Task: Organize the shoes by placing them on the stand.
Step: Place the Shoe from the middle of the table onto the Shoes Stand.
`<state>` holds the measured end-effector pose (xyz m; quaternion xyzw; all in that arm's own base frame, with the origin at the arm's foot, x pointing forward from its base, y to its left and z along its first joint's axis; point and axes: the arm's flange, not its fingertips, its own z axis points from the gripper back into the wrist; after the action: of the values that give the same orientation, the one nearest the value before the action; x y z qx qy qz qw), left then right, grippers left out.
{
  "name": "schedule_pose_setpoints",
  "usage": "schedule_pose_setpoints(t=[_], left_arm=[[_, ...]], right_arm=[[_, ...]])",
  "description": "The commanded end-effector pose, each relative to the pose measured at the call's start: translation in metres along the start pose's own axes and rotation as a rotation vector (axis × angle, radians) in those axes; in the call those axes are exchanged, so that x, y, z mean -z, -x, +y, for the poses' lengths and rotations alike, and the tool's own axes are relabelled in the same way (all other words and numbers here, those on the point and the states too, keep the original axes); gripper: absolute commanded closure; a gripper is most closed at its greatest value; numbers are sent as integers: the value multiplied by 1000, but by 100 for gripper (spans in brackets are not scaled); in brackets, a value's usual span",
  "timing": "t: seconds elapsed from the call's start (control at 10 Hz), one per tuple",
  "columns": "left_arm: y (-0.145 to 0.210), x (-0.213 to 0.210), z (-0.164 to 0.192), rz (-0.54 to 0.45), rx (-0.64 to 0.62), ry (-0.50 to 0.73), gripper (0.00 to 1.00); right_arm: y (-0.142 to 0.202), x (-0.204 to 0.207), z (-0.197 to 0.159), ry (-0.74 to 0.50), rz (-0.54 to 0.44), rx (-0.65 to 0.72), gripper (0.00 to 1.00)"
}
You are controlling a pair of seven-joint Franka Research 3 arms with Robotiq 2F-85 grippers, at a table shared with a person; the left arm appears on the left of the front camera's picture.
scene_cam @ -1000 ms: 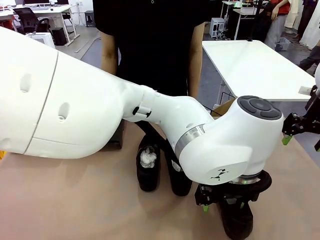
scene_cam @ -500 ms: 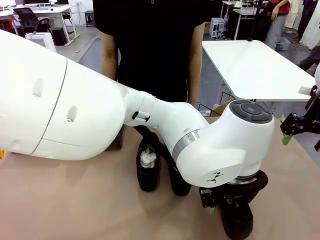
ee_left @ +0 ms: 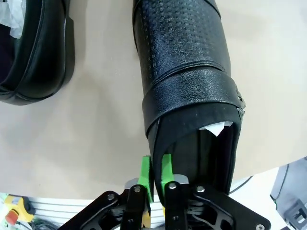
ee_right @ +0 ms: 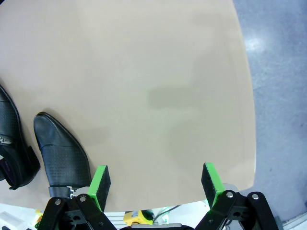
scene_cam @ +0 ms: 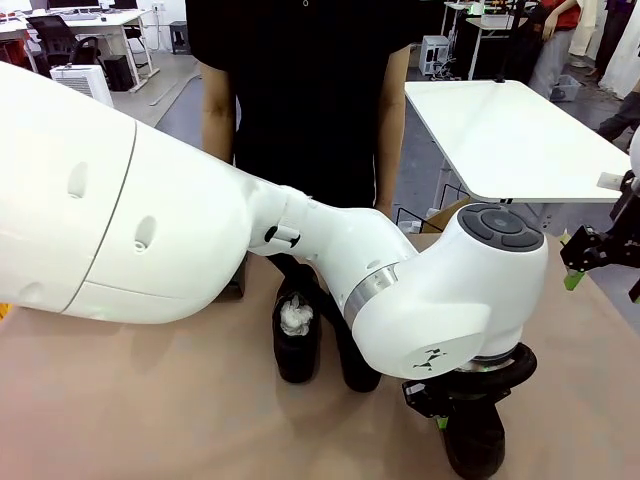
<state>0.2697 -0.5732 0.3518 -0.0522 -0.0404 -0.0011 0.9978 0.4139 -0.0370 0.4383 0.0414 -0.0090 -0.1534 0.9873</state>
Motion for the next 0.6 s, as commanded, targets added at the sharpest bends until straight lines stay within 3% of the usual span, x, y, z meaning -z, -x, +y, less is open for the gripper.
schedule_pose_setpoints(t=[0.0,0.3,0.4,0.5], left_arm=[[1,-1,6,-7,8,16,100],[6,-6,7,-5,-9,19,100],[9,-14,11,62,-31,17,100],[1,-1,0,-1,3,1,100]], right_arm=[[3,0,-1,5,-4,-18,0],[3,0,-1,5,-4,-18,0],[3,0,-1,5,-4,-18,0],[3,0,-1,5,-4,-18,0]])
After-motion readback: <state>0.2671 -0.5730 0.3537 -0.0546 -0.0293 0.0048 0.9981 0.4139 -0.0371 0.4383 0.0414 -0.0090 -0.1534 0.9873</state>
